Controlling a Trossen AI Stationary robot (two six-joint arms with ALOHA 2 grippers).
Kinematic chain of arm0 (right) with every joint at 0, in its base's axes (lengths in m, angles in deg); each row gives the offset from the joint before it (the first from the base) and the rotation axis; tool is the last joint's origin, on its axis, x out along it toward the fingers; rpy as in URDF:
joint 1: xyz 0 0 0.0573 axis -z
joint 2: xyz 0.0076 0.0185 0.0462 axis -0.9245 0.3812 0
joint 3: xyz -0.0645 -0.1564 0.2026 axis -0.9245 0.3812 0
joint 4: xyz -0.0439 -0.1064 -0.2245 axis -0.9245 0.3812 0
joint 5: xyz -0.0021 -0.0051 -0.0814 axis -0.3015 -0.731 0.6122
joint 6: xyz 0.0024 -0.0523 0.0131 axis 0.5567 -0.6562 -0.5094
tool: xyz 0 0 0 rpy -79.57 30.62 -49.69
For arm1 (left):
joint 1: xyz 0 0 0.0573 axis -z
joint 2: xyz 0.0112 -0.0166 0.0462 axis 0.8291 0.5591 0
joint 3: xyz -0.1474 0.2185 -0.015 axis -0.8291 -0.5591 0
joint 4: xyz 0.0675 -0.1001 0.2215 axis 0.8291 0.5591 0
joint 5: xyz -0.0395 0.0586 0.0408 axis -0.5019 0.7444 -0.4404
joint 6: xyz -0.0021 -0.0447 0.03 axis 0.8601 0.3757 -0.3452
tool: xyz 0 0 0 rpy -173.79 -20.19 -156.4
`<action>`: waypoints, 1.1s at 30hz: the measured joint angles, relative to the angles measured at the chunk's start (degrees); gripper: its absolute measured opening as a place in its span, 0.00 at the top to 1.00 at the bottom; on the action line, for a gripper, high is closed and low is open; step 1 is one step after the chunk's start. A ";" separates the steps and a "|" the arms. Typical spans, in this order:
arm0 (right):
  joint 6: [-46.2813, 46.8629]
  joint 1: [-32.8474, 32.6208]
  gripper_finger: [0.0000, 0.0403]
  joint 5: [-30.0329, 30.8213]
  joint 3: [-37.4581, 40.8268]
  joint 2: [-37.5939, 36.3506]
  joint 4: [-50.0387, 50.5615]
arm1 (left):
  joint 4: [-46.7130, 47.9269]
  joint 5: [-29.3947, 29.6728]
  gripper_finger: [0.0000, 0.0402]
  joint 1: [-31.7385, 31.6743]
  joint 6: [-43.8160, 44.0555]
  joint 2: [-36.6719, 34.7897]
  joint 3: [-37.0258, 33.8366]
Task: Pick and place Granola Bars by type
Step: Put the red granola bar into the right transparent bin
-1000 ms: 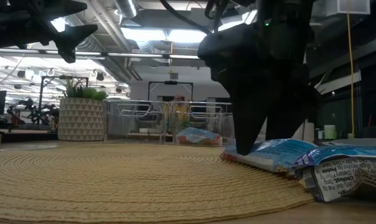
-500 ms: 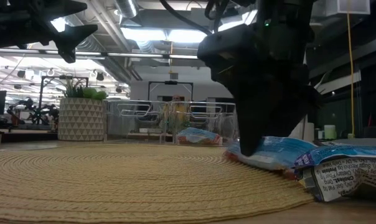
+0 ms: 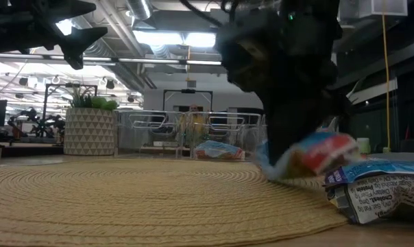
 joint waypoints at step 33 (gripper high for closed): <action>-28.36 15.60 0.90 4.90 -48.77 0.00 33.97 | -0.02 0.00 0.44 -0.01 -0.02 0.00 0.00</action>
